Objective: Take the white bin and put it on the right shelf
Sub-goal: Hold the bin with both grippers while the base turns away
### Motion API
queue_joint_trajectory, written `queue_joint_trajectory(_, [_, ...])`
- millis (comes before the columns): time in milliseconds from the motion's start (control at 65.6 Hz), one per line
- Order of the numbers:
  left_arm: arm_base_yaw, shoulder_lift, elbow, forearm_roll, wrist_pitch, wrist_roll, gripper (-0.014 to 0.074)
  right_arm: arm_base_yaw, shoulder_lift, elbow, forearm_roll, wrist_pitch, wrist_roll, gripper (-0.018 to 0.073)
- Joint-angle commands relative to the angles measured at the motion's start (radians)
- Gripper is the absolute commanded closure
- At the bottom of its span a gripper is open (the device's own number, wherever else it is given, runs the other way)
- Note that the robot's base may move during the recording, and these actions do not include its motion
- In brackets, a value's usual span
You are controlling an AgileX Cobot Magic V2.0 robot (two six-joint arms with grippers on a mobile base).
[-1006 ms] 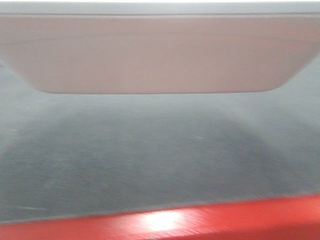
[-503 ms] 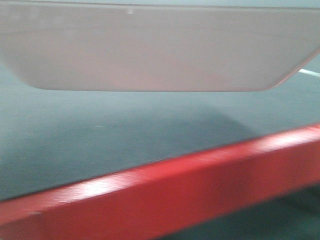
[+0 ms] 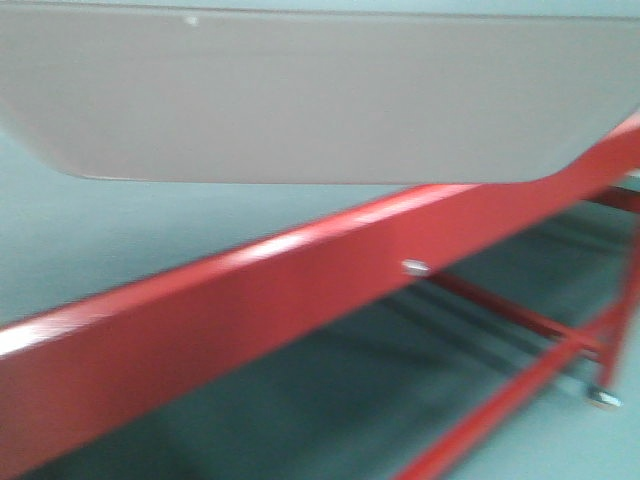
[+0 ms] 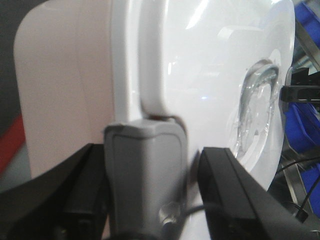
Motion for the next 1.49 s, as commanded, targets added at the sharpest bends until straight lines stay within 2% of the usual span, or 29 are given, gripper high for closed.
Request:
queue_joint_trajectory(0, [-0.014, -0.016, -0.038, -0.212, 0.154, 0.01, 0.0348, 0.01, -0.012, -0.037, 0.165, 0.109, -0.009, 0.0132])
queue_joint_trajectory(1478, [-0.033, 0.01, -0.038, -0.212, 0.154, 0.01, 0.0348, 0.01, -0.012, -0.037, 0.165, 0.109, -0.009, 0.0132])
